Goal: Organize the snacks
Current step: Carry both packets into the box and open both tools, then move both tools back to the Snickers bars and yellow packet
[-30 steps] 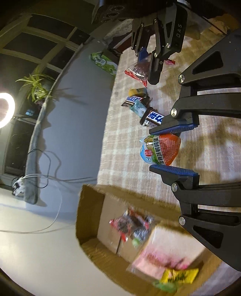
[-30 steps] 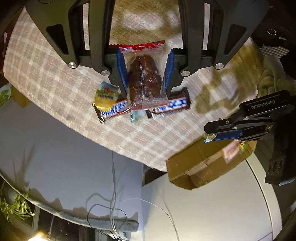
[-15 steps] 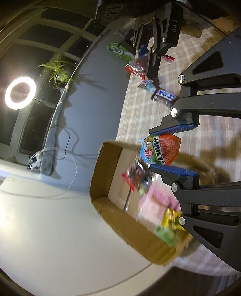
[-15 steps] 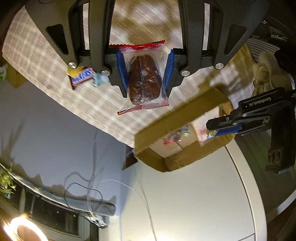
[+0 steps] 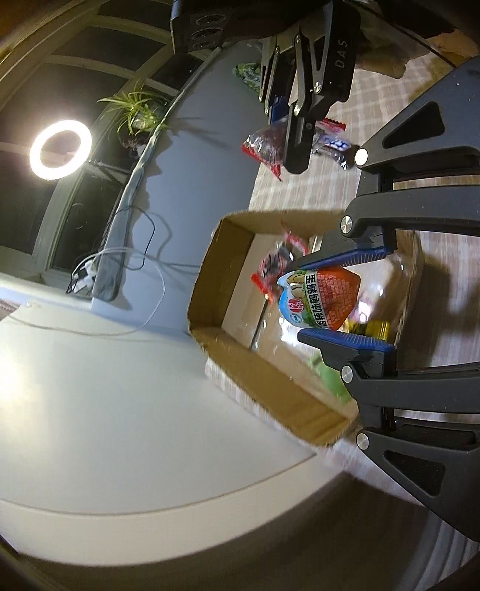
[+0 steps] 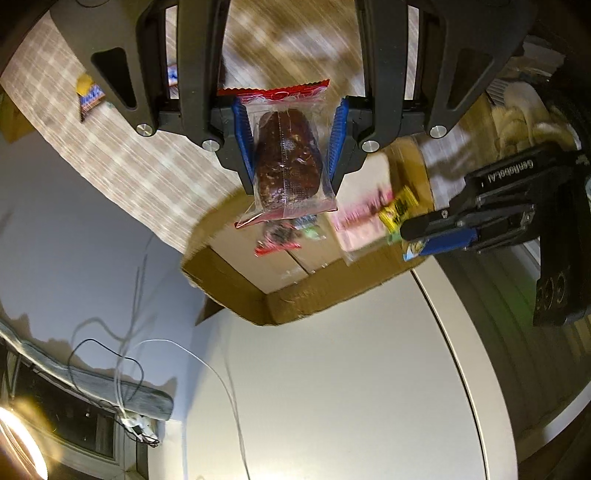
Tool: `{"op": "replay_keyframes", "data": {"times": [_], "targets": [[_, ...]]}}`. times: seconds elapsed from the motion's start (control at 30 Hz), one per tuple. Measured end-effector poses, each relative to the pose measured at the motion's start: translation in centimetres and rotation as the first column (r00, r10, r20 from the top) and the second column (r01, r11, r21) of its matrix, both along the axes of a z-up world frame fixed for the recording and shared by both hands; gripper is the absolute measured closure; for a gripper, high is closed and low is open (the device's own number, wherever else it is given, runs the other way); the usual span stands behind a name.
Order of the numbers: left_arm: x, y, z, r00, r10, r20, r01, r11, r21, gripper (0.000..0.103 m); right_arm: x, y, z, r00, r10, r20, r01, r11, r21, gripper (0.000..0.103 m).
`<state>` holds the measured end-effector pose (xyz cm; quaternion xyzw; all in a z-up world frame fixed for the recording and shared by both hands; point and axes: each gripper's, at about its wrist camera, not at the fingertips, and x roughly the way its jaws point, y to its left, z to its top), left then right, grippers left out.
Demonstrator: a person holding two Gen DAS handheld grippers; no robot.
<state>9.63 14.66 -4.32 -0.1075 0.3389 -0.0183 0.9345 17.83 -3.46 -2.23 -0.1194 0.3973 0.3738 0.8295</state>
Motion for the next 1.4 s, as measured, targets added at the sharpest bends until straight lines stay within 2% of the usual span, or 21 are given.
{"op": "replay_keyframes", "data": {"times": [0.3,0.63,0.8,0.93,1.03,1.07,1.17,1.27,1.4], "targets": [[0.2,1.1,-0.1,1.000,0.028,0.002,-0.028,0.999,0.028,0.073,1.6,4.1,-1.1,1.000,0.020,-0.014,-0.021,1.000,-0.012,0.066],[0.7,1.6,-0.4,0.999,0.036,-0.005,-0.036,0.998,0.041,0.073,3.1,5.7,-2.3,0.999,0.027,-0.032,-0.028,0.999,-0.036,0.066],[0.9,1.6,-0.5,0.999,0.038,-0.012,-0.037,0.998,0.041,0.069,3.4,6.0,-2.4,0.999,0.027,-0.033,-0.028,0.999,-0.041,0.063],[1.1,1.7,-0.6,0.999,0.044,-0.016,-0.043,0.998,0.043,0.064,3.5,6.1,-2.3,0.999,0.022,-0.028,-0.023,0.999,-0.038,0.051],[1.1,1.7,-0.6,0.999,0.047,-0.016,-0.046,0.998,0.046,0.064,3.5,5.9,-2.1,1.000,0.015,-0.017,-0.016,0.999,-0.036,0.039],[1.1,1.7,-0.6,0.999,0.049,-0.018,-0.048,0.998,0.047,0.064,3.5,5.9,-2.1,1.000,0.011,-0.012,-0.011,0.999,-0.035,0.038],[1.1,1.8,-0.6,0.998,0.055,-0.015,-0.054,0.997,0.051,0.050,3.7,5.6,-2.0,1.000,-0.002,-0.011,0.001,0.999,-0.035,0.036],[1.1,1.9,-0.5,0.998,0.060,-0.012,-0.059,0.997,0.054,0.048,3.9,5.1,-1.9,1.000,-0.024,-0.003,0.024,0.999,-0.035,0.018],[1.0,1.9,-0.5,0.998,0.064,-0.012,-0.063,0.996,0.058,0.044,4.0,4.6,-1.5,0.999,-0.039,-0.001,0.039,0.999,-0.025,0.018]]}}
